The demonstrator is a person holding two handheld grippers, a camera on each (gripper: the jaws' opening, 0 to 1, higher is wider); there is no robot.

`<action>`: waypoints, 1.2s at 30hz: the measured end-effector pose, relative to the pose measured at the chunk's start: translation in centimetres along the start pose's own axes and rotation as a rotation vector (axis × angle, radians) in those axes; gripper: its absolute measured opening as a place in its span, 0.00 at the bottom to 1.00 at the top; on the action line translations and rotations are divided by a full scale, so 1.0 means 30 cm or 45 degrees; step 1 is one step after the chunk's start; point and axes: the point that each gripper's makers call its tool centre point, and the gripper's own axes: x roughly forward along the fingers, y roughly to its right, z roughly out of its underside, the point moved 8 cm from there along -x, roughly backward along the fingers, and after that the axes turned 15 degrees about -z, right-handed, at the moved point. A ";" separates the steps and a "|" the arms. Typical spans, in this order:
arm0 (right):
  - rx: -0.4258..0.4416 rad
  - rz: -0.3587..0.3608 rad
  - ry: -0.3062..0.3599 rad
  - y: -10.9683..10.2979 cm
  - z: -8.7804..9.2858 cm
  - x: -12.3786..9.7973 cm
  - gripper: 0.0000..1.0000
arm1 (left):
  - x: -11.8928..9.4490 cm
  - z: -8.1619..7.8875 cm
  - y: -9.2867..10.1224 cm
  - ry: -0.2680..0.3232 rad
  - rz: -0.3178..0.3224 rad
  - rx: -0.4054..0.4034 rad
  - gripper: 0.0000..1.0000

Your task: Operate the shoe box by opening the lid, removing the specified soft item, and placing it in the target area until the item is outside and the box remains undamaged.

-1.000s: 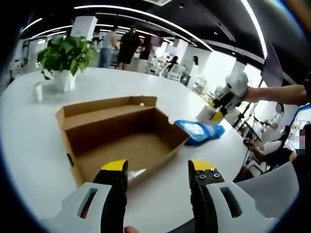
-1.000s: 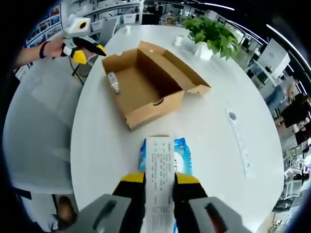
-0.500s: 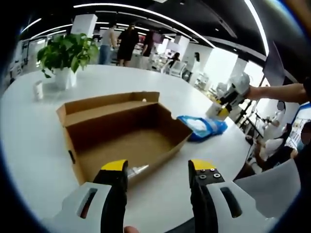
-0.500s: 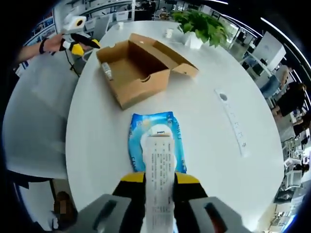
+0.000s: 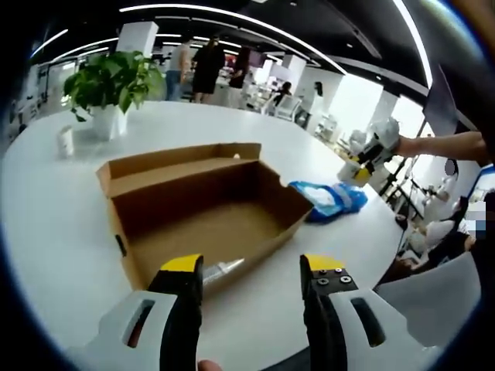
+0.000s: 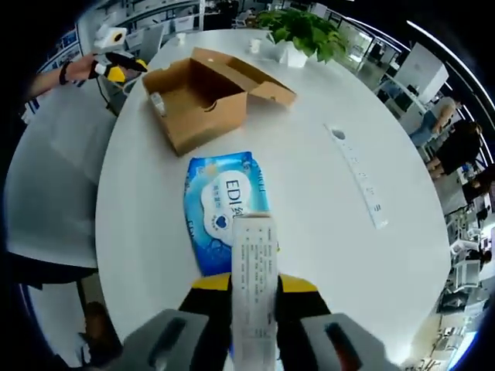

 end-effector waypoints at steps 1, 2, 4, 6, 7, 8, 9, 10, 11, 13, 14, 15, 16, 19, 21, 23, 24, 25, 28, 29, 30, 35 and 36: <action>0.004 0.001 -0.005 0.006 0.006 0.000 0.17 | 0.001 0.001 -0.001 0.000 -0.001 0.000 0.51; 0.006 0.002 -0.007 0.010 0.009 -0.001 0.17 | 0.002 0.003 -0.001 -0.002 -0.002 0.000 0.51; 0.004 0.001 -0.013 0.021 0.013 -0.002 0.17 | 0.004 0.004 -0.003 -0.007 -0.003 0.006 0.51; -0.002 0.005 -0.020 0.045 0.018 -0.008 0.17 | 0.005 0.006 -0.005 -0.009 -0.006 0.011 0.51; -0.004 0.007 -0.020 0.059 0.020 -0.013 0.17 | 0.005 0.007 -0.007 -0.010 -0.008 0.009 0.51; -0.005 0.007 -0.020 0.065 0.021 -0.015 0.17 | 0.005 0.008 -0.008 -0.012 -0.011 0.008 0.51; -0.009 0.010 -0.025 0.075 0.023 -0.017 0.17 | 0.005 0.010 -0.009 -0.014 -0.012 0.008 0.52; -0.012 0.011 -0.030 0.078 0.024 -0.018 0.17 | 0.005 0.010 -0.009 -0.014 -0.012 0.008 0.52; -0.013 0.012 -0.035 0.083 0.026 -0.019 0.17 | 0.005 0.010 -0.010 -0.014 -0.014 0.008 0.52; -0.015 0.014 -0.041 0.106 0.030 -0.022 0.17 | 0.004 0.006 -0.014 -0.004 -0.016 0.003 0.52; -0.014 0.013 -0.041 0.121 0.033 -0.022 0.17 | 0.003 0.006 -0.016 -0.002 -0.019 0.001 0.52; -0.014 0.012 -0.040 0.129 0.035 -0.021 0.17 | 0.002 0.007 -0.020 -0.004 -0.026 -0.001 0.52; -0.016 0.012 -0.041 0.134 0.035 -0.020 0.17 | 0.002 0.008 -0.023 -0.006 -0.030 -0.001 0.52; -0.035 0.018 -0.061 0.148 0.036 -0.016 0.17 | 0.000 0.010 -0.029 -0.008 -0.040 -0.004 0.52; -0.041 0.019 -0.064 0.156 0.035 -0.014 0.17 | -0.001 0.010 -0.030 -0.008 -0.044 -0.005 0.52; -0.050 0.018 -0.066 0.162 0.032 -0.012 0.17 | -0.002 0.013 -0.031 -0.012 -0.048 -0.005 0.52; -0.060 0.018 -0.073 0.168 0.033 -0.010 0.17 | -0.002 0.013 -0.031 -0.014 -0.049 -0.005 0.52; -0.069 0.019 -0.082 0.177 0.034 -0.006 0.17 | -0.002 0.014 -0.032 -0.015 -0.051 -0.003 0.52; -0.077 0.019 -0.088 0.191 0.038 0.005 0.17 | -0.002 0.012 -0.034 -0.012 -0.053 -0.004 0.52; -0.078 0.019 -0.088 0.196 0.039 0.009 0.17 | -0.002 0.012 -0.036 -0.013 -0.055 -0.002 0.52; -0.080 0.019 -0.089 0.196 0.038 0.013 0.17 | -0.002 0.012 -0.037 -0.012 -0.056 -0.002 0.52; -0.089 0.023 -0.099 0.211 0.045 0.035 0.17 | 0.000 0.012 -0.048 -0.015 -0.066 0.002 0.52; -0.085 0.019 -0.097 0.218 0.049 0.042 0.17 | 0.000 0.012 -0.049 -0.014 -0.069 0.003 0.52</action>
